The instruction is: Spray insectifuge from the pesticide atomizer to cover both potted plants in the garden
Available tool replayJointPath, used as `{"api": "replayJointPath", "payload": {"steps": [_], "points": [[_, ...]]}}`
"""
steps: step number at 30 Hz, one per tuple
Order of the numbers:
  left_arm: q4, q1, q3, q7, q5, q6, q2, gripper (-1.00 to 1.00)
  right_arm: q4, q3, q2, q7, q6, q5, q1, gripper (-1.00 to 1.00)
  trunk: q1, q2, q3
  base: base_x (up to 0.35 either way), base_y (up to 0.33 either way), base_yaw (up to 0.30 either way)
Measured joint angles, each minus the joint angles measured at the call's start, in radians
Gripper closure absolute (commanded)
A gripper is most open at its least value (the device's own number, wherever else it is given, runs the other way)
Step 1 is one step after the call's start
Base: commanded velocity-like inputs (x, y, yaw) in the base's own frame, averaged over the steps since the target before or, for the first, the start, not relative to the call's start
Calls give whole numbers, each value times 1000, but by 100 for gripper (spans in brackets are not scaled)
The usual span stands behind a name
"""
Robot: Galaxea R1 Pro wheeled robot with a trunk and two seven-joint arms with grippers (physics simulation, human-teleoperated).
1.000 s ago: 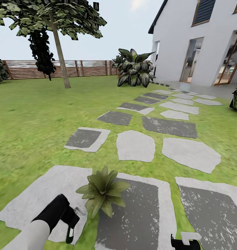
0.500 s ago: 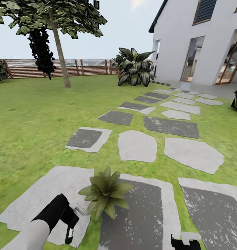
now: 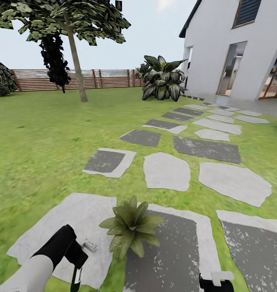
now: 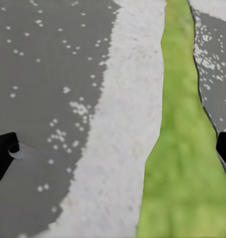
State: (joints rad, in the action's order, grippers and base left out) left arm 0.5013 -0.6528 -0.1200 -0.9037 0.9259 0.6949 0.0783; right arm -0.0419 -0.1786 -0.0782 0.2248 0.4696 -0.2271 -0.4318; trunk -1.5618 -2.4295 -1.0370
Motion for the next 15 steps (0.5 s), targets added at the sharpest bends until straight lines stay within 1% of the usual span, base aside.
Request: {"api": "replayJointPath", "payload": {"steps": [3, 10, 12, 15], "points": [[2, 2, -1, 0, -3, 3, -4, 100, 1, 0, 0, 0, 0, 0, 0, -100, 0, 0, 0, 56, -189, 26], [-6, -4, -1, -1, -6, 3, -7, 100, 0, 0, 0, 1, 1, 0, 0, -100, 0, 0, 0, 85, -257, 5], [-12, -3, 0, -2, -7, 4, -5, 100, 0, 0, 0, 1, 1, 0, 0, -100, 0, 0, 0, 200, -200, 131], [-10, -5, -1, -4, -6, 19, 2, 100, 0, 0, 0, 1, 0, 0, 0, -100, 1, 0, 0, 278, -133, 234]]}}
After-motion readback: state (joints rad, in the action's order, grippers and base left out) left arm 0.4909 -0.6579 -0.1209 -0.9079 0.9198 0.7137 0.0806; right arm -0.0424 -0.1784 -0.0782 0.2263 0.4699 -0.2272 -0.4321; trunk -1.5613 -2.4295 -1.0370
